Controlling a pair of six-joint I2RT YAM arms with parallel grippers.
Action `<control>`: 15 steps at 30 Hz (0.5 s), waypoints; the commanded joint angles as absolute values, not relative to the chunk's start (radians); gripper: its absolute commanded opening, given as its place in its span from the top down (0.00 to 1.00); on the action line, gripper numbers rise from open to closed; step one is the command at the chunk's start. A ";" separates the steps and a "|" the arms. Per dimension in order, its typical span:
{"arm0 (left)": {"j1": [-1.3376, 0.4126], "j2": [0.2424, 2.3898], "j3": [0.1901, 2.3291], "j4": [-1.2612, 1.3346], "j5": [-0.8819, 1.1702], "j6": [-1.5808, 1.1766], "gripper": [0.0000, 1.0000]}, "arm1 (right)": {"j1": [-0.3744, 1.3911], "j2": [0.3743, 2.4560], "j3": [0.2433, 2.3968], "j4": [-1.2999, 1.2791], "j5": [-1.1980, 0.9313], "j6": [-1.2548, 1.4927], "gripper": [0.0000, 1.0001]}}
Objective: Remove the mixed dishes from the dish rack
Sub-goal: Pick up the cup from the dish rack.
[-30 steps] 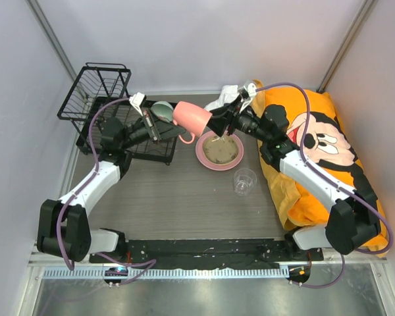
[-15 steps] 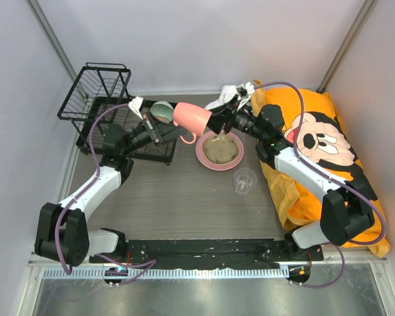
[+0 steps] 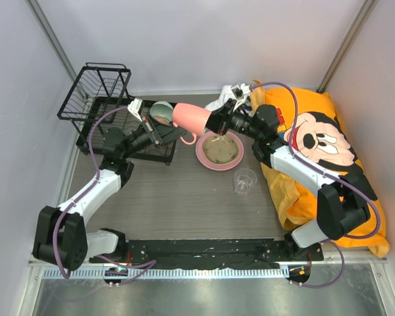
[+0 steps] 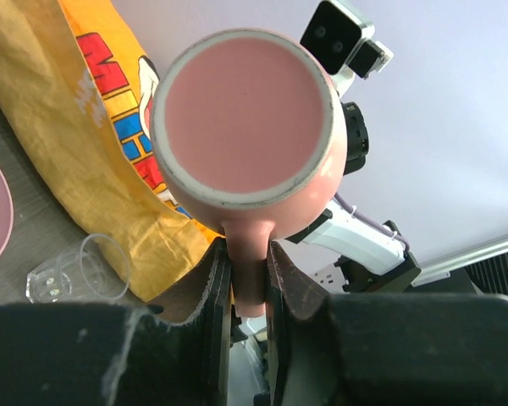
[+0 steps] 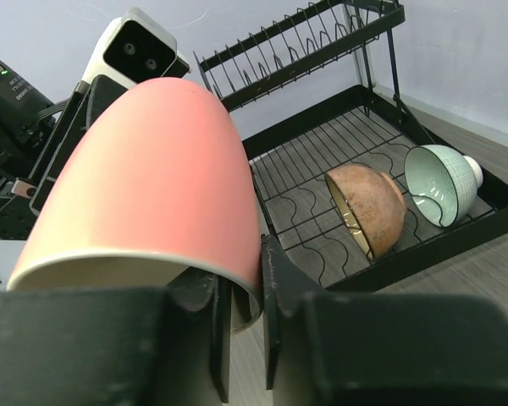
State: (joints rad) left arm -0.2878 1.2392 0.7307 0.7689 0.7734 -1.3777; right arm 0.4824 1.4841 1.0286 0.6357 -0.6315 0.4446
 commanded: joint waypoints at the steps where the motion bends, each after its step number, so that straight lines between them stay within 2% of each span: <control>1: -0.298 1.192 0.746 0.899 0.733 -1.365 1.00 | 0.495 1.479 1.081 0.681 -0.650 0.436 0.94; 2: -0.298 1.184 0.744 0.890 0.732 -1.356 1.00 | 0.495 1.474 1.081 0.680 -0.649 0.433 0.99; 5: -0.296 1.167 0.742 0.827 0.723 -1.312 0.98 | 0.495 1.460 1.080 0.669 -0.649 0.423 0.99; 11: -0.285 1.146 0.736 0.764 0.721 -1.247 0.61 | 0.494 1.440 1.075 0.652 -0.641 0.405 0.99; 15: -0.270 1.137 0.723 0.749 0.709 -1.232 0.44 | 0.494 1.433 1.075 0.649 -0.641 0.405 0.99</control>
State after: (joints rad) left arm -0.2859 1.1763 0.7235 0.7036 0.7448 -1.2793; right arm 0.4885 1.4837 1.0397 0.6056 -0.6445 0.4259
